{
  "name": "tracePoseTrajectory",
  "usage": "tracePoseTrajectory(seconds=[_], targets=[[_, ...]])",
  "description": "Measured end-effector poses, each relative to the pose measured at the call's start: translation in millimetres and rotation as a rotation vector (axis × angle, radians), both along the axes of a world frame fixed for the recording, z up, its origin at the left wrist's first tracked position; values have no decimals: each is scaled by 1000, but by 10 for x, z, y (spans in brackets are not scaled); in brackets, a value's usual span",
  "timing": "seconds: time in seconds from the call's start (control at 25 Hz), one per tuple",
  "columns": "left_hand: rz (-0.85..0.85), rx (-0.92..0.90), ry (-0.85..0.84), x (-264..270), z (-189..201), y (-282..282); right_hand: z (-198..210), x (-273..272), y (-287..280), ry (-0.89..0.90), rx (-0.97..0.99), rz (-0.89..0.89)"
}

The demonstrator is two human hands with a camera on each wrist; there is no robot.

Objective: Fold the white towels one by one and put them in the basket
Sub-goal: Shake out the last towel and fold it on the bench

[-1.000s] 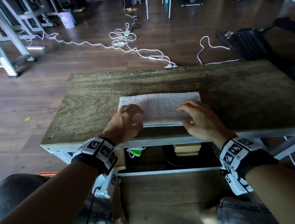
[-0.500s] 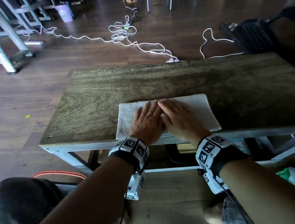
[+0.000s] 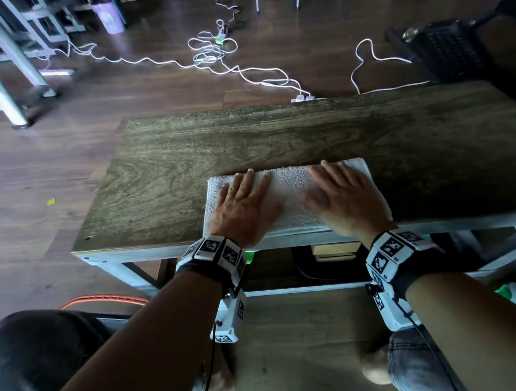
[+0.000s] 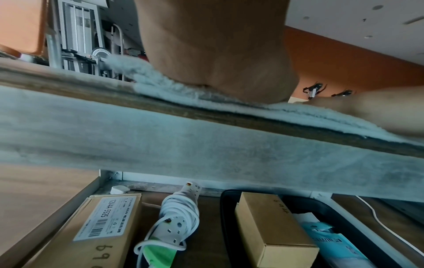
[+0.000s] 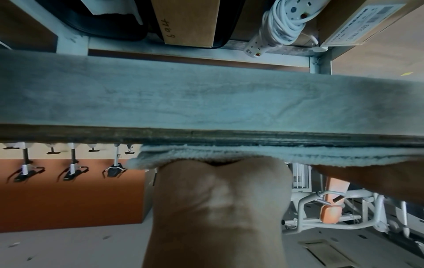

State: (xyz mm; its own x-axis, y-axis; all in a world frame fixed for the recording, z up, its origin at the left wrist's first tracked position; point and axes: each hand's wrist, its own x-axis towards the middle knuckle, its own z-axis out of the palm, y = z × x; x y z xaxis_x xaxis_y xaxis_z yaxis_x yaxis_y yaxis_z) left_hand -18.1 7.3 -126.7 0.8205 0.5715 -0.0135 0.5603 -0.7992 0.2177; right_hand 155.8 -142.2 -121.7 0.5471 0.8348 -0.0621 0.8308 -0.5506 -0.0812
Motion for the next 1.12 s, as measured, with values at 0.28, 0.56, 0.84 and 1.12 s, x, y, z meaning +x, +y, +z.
tracePoseTrajectory(seconds=[0.28, 0.56, 0.84, 1.12], targets=[[146, 6, -31, -251, -21, 105, 82, 162, -151, 195, -26, -123], [220, -42, 32, -198, 55, 73, 144, -182, -192, -103, 291, 159], [280, 127, 71, -260, 379, -126, 162, -136, -128, 203, 366, 137], [83, -122, -73, -684, 333, -185, -2, -637, -365, 43, 150, 302]])
